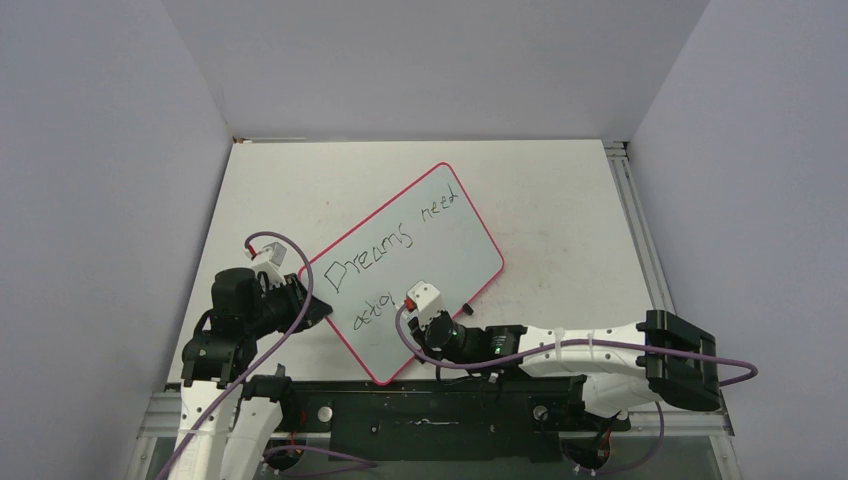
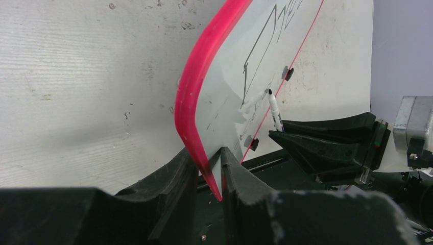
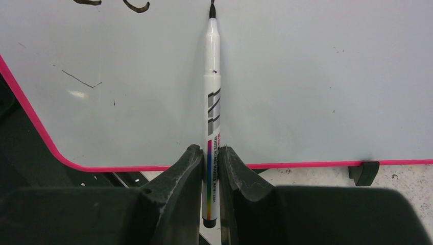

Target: Write a sentence on the whiteboard

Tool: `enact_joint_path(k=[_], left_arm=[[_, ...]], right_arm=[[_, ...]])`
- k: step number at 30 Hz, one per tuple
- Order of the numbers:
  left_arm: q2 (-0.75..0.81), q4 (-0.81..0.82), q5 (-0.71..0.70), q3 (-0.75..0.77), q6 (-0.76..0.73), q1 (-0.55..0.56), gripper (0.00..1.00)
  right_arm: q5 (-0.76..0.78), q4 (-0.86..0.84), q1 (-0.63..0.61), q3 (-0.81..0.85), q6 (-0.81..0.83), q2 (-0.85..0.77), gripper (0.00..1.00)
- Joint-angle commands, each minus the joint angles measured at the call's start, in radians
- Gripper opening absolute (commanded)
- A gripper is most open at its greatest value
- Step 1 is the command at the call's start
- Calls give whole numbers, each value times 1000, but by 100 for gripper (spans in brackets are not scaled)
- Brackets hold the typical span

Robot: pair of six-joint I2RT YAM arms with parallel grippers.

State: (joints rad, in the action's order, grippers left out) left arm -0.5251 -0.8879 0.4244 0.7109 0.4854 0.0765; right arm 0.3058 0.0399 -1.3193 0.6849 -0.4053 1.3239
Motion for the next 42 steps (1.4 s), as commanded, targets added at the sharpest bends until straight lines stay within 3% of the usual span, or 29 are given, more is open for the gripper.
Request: enact_joint_path(k=[1,42], left_arm=[[-2,15,4,1,-16,-6,21],[-9,14,5,2,-16,-7,21]], right_arm=[[7,-4,18,47,10,14,5],[-76,71,83,116,23,77,5]])
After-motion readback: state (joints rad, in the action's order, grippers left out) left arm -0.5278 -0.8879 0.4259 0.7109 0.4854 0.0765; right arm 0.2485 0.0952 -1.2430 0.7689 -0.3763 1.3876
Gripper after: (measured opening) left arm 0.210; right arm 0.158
